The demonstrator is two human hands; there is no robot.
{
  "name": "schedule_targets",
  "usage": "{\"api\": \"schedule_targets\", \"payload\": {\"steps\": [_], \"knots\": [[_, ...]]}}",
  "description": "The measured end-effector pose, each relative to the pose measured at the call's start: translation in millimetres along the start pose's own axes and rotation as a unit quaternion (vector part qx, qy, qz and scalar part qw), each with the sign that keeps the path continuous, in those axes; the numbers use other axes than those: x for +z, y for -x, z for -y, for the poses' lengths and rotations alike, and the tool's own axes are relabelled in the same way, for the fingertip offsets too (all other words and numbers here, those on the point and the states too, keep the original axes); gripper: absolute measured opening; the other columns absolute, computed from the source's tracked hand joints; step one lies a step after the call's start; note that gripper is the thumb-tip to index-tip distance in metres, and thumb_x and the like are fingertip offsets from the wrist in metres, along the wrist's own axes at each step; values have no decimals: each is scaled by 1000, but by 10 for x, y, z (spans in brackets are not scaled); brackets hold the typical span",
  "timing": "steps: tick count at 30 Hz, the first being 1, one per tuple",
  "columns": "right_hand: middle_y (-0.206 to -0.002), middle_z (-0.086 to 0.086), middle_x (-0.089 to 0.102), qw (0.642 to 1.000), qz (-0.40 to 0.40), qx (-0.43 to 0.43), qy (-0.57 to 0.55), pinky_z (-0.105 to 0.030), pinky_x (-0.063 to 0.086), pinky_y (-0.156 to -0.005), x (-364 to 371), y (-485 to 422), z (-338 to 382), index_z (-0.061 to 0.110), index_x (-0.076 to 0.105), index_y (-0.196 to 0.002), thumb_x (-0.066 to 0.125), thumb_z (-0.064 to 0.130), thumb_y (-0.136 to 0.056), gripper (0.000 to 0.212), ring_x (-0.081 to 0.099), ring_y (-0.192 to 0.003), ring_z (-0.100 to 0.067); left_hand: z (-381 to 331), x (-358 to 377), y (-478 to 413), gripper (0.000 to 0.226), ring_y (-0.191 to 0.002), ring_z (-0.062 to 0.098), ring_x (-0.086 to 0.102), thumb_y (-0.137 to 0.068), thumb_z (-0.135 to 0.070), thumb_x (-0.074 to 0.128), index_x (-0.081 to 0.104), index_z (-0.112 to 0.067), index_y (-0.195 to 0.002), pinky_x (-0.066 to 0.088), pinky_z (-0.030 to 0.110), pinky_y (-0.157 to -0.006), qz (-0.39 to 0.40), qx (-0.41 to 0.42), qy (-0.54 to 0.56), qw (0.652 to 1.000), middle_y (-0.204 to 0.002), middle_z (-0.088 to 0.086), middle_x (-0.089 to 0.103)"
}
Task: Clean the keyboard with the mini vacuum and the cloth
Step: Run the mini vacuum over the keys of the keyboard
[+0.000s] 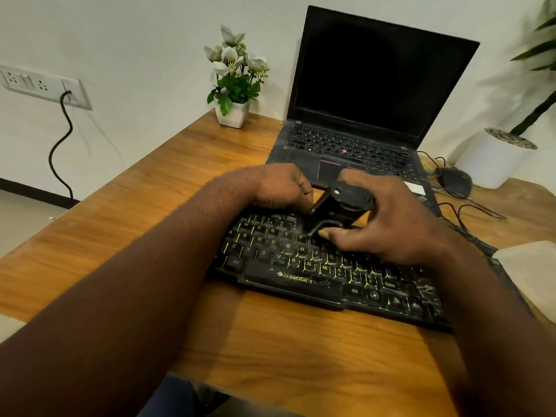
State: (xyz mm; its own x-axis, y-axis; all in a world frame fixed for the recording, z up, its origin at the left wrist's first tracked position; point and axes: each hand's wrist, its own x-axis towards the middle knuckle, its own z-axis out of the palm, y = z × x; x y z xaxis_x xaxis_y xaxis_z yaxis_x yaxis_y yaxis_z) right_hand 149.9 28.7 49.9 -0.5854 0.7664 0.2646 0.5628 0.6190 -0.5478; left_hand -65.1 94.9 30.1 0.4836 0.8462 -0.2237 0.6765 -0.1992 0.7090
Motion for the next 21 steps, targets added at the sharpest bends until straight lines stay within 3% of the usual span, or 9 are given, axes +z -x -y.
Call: {"api": "schedule_targets", "payload": {"steps": [4,7,10,17,21], "knots": [[-98,9,73,997,11,82,-6,-34,61,-81,-340,319,-153,24,65,-102,87,21,-74,35,72,-92,-11,-15,-6,-12,29,-55,5,58,-92,-39,74,73,-10,-86,44,28,-69,13,7,-4,1000,-67,-4,66],[-98,11,75,990,-31,133,-32,-14,56,-76,-446,539,-246,24,65,-106,87,10,-75,40,72,-94,-5,-22,-8,-4,27,-51,1,57,-92,-38,74,70,-15,-79,43,29,-70,15,14,-6,1000,-62,-7,64],[-97,9,73,982,-88,158,-58,-6,51,-69,-354,575,-270,28,63,-109,87,10,-76,45,69,-91,6,-41,5,6,28,-52,2,56,-93,-38,74,68,-18,-74,42,28,-69,16,17,-6,1000,-61,-8,63],[-108,13,72,990,-80,113,-38,-11,54,-78,-126,465,-200,42,61,-115,86,18,-80,49,68,-100,2,-52,23,12,31,-57,4,58,-94,-43,70,70,-17,-77,43,28,-70,6,30,-35,999,-65,-6,65],[-105,11,73,983,-140,113,-19,-22,60,-82,-167,481,-249,41,61,-112,85,29,-79,43,70,-97,-4,-51,35,1,33,-58,4,59,-94,-45,69,70,-17,-77,43,29,-71,2,33,-44,999,-66,-6,66]]}}
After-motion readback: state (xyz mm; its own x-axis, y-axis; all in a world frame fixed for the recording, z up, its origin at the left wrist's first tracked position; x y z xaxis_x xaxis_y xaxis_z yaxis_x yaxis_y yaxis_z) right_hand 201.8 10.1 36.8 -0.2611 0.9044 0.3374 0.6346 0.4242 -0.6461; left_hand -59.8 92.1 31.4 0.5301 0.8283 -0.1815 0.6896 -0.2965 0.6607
